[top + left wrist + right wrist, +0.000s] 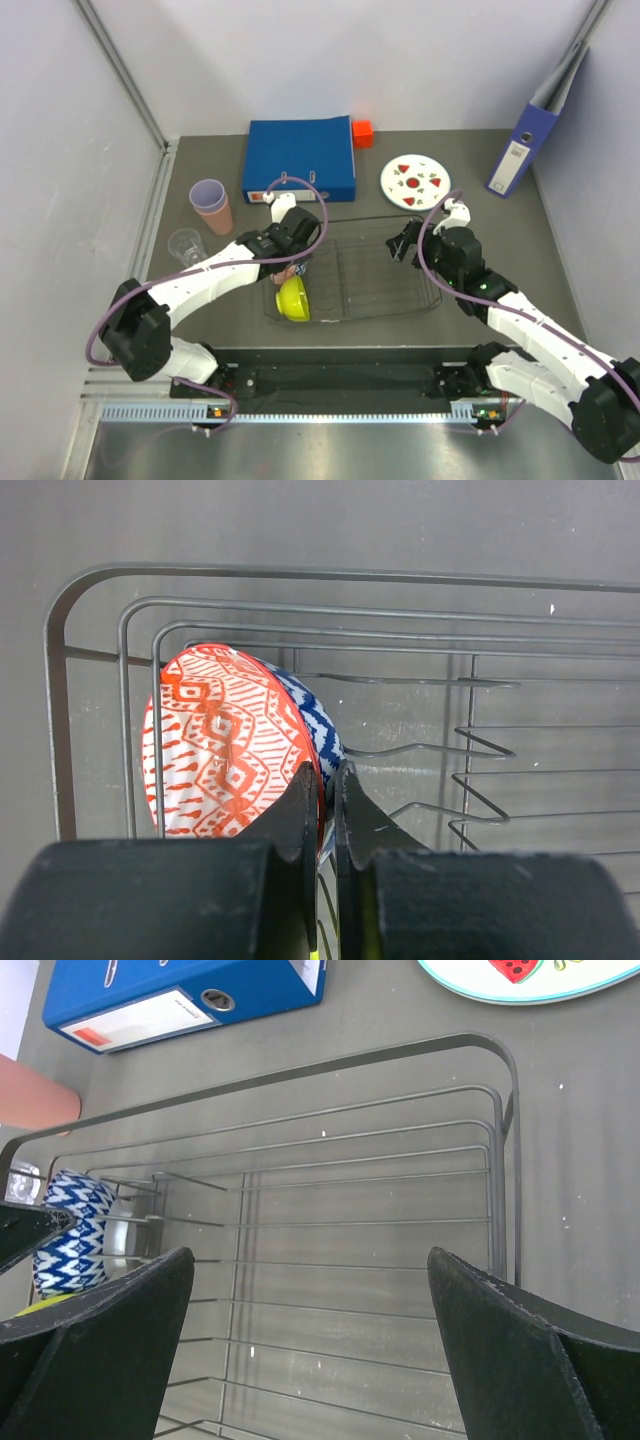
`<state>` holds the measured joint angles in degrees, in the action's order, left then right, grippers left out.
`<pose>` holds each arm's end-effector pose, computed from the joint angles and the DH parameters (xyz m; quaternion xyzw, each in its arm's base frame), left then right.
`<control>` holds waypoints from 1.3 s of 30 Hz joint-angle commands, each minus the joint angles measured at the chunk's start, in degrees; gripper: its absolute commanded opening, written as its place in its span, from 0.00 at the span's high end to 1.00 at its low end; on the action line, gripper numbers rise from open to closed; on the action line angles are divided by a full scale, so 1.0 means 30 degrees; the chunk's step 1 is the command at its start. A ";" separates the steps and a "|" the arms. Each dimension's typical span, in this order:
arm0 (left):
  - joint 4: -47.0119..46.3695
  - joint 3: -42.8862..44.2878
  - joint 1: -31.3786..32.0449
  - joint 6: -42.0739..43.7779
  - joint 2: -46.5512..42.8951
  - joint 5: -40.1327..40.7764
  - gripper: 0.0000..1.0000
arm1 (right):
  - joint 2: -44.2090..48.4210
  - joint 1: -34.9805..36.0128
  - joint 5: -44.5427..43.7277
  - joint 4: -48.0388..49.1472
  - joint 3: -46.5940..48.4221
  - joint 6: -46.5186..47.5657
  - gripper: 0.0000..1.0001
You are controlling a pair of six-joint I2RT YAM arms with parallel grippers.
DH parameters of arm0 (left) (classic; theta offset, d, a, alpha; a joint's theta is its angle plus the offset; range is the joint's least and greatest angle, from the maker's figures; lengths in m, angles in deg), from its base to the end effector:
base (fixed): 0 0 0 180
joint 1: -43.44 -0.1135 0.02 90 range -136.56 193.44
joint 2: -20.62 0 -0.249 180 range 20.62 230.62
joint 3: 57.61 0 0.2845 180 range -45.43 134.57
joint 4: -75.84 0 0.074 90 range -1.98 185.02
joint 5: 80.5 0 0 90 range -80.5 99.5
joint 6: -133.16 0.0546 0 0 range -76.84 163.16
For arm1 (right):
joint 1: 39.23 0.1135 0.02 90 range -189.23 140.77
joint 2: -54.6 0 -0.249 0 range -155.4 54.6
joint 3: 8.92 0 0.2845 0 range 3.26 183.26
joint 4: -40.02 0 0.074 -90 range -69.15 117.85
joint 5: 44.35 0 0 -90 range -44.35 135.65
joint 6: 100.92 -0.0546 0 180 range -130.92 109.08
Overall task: Unload the mixed dishes from the dish rack
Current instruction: Pick up the bowl from the dish rack.
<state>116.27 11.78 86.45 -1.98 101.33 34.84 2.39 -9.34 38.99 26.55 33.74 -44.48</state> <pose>0.2610 -0.2115 0.2065 -0.0890 0.9203 -0.0735 0.3738 0.2338 0.1271 0.2129 0.0587 0.8311 0.2485 0.4940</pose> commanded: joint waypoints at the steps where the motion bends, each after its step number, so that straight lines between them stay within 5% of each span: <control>1: 0.0369 0.0265 0.0109 0.1598 -0.1177 0.0342 1.00 | 0.0145 0.0290 -0.0330 0.0844 0.0563 0.0171 0.00; 13: -0.1478 -0.0553 -0.0388 0.4354 -0.4957 -0.1445 1.00 | -0.0058 0.0320 -0.0360 0.0814 0.0739 0.0230 0.00; 39: -0.9878 -0.9458 -0.2874 0.2102 -0.9263 -0.6332 1.00 | -0.0879 0.0525 -0.0155 0.1137 -0.0199 0.0670 0.01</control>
<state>96.93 -12.90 80.57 6.21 77.55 20.37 0.01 -8.47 39.08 28.49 33.67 -43.43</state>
